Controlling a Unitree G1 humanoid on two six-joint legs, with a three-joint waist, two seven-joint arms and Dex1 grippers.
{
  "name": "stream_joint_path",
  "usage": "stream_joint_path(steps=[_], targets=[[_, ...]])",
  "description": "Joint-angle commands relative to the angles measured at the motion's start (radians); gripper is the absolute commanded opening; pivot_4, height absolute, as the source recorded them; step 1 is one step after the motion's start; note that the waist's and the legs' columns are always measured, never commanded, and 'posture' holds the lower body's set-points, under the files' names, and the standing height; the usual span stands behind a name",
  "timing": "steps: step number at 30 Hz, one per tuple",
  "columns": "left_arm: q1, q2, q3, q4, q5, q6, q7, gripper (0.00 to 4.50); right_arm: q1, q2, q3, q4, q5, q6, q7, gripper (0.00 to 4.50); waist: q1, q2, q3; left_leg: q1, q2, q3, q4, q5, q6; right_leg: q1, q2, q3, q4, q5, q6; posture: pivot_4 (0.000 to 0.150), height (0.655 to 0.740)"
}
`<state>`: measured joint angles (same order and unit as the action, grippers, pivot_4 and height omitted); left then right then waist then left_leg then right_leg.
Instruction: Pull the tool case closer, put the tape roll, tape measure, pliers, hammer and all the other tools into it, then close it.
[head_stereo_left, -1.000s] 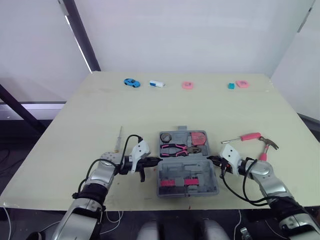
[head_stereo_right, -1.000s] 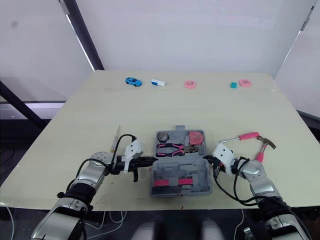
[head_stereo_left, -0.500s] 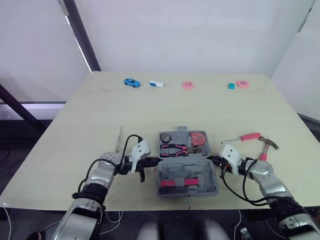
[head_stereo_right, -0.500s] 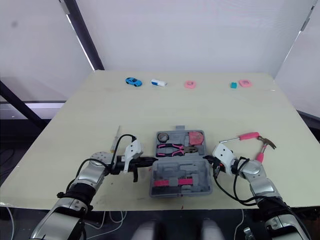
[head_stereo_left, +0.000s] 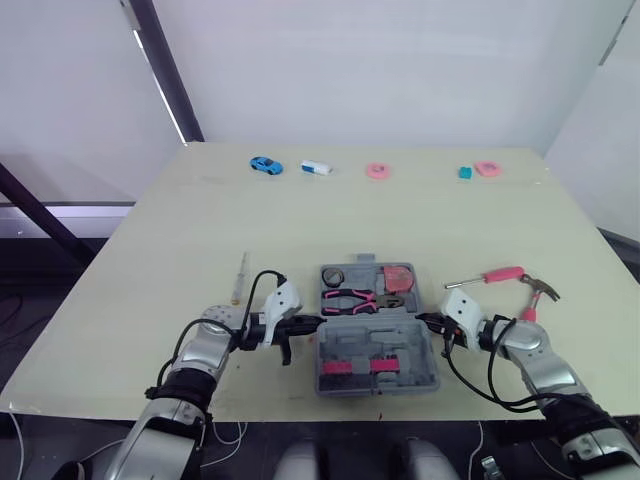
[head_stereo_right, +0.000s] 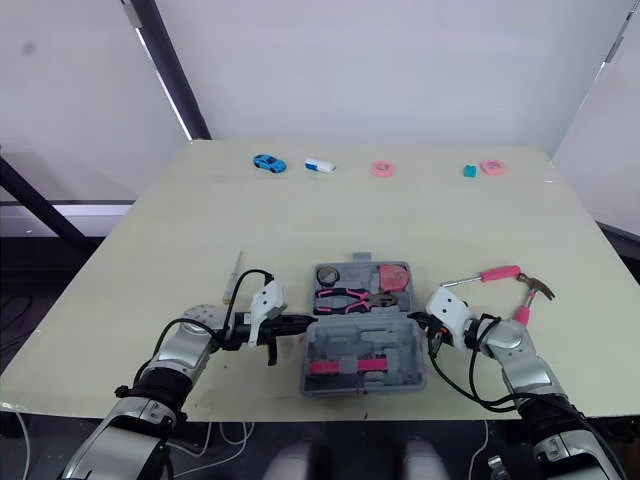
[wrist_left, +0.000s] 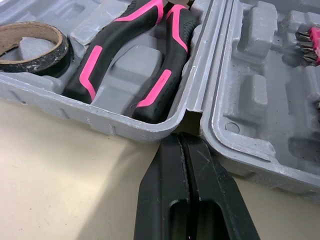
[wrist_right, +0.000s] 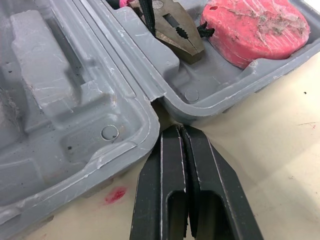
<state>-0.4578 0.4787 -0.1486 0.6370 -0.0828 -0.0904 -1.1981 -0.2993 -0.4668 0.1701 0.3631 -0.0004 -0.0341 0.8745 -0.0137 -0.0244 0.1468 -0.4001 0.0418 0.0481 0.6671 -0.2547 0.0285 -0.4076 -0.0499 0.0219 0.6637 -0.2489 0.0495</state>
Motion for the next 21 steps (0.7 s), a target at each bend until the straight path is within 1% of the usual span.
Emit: stream_joint_path(steps=[1, 11, 21], targets=[[0.008, 0.005, -0.015, -0.020, 0.007, -0.007, -0.013, 0.00, 0.012, -0.010, -0.005, -0.019, 0.018, -0.016, 0.019, 0.08, 0.000, 0.000, 0.000, 0.000, 0.000, 0.000, 0.000, 0.000, 0.000, 0.000, 0.000, 0.000, 0.000, 0.000, 0.000, 0.150, 0.7400], [0.019, 0.008, -0.013, -0.030, 0.005, -0.007, -0.009, 0.00, 0.052, -0.011, 0.020, -0.061, 0.045, -0.011, 0.069, 0.08, -0.001, 0.000, 0.000, 0.000, 0.000, 0.000, 0.000, 0.000, 0.000, 0.000, 0.000, 0.000, 0.000, 0.000, 0.000, 0.150, 0.7400], [0.023, 0.006, -0.012, -0.034, 0.003, -0.006, -0.006, 0.00, 0.028, -0.010, -0.001, -0.019, 0.024, -0.049, 0.019, 0.08, -0.001, 0.000, 0.000, 0.000, 0.000, 0.000, 0.000, 0.000, 0.000, 0.000, 0.000, 0.000, 0.000, 0.000, 0.000, 0.150, 0.7400]])
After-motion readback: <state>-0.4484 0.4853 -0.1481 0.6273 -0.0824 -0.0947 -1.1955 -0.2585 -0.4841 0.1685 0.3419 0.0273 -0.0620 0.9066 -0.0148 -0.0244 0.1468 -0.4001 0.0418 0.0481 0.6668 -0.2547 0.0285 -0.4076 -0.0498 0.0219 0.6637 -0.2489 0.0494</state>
